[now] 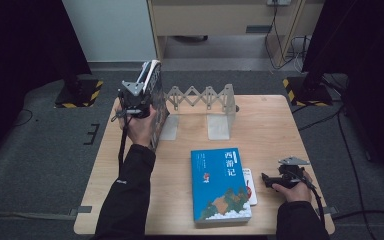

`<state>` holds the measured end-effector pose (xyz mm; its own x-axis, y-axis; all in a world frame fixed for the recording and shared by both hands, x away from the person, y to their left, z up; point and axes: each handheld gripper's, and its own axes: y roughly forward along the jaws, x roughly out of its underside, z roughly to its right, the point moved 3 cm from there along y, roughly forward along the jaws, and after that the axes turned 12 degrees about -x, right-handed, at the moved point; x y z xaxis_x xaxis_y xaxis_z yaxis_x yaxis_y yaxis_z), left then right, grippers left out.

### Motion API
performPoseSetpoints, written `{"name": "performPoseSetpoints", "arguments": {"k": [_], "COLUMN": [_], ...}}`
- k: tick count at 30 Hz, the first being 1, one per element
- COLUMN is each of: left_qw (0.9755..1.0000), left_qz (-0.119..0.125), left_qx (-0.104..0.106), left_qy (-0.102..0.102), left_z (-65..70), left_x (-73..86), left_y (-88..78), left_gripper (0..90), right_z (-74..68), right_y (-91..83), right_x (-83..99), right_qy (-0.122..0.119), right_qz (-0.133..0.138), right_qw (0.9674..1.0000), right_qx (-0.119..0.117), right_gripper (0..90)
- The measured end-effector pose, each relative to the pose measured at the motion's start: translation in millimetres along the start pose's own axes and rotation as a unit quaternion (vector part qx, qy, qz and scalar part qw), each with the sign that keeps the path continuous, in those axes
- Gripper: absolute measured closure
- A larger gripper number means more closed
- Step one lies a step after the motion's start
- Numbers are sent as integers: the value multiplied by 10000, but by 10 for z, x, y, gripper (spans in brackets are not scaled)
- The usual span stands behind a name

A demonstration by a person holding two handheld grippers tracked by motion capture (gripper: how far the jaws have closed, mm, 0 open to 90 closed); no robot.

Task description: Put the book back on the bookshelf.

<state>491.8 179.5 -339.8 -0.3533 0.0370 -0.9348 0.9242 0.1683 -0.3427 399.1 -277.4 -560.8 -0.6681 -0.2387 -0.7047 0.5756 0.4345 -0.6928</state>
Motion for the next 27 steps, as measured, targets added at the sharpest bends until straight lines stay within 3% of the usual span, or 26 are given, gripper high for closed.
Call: {"name": "performPoseSetpoints", "arguments": {"k": [7, 10, 17, 22, 23, 24, 27], "left_qw": [9995, 9992, 9991, 9992, 9992, 9978, 9947], "left_qz": [-72, -61, -87, -333, -333, -528, -792], "left_qx": [-173, -258, -242, 167, 167, 403, 629], "left_qy": [251, 289, 334, 137, 137, -46, -157], "left_z": [1, -3, 23, -43, -43, -102, -158], "left_x": [39, 54, 105, 135, 135, 131, 137], "left_y": [6, 2, -51, -97, -97, -99, -93], "left_gripper": [815, 813, 808, 811, 810, 810, 806], "right_z": [-3, -3, -1, -2, -2, -3, -2], "right_y": [1, 0, 1, 1, 1, 1, 1], "right_x": [0, 0, 0, 0, 0, 0, 0], "right_qy": [14, 15, 7, 6, 6, 16, 11], "right_qz": [-3, -5, 0, 0, 0, 0, 1], "right_qw": [10000, 10000, 10000, 10000, 10000, 10000, 10000], "right_qx": [-2, -9, 2, 2, 2, -2, 1], "right_gripper": [2, 2, 2, 2, 2, 2, 2]}}
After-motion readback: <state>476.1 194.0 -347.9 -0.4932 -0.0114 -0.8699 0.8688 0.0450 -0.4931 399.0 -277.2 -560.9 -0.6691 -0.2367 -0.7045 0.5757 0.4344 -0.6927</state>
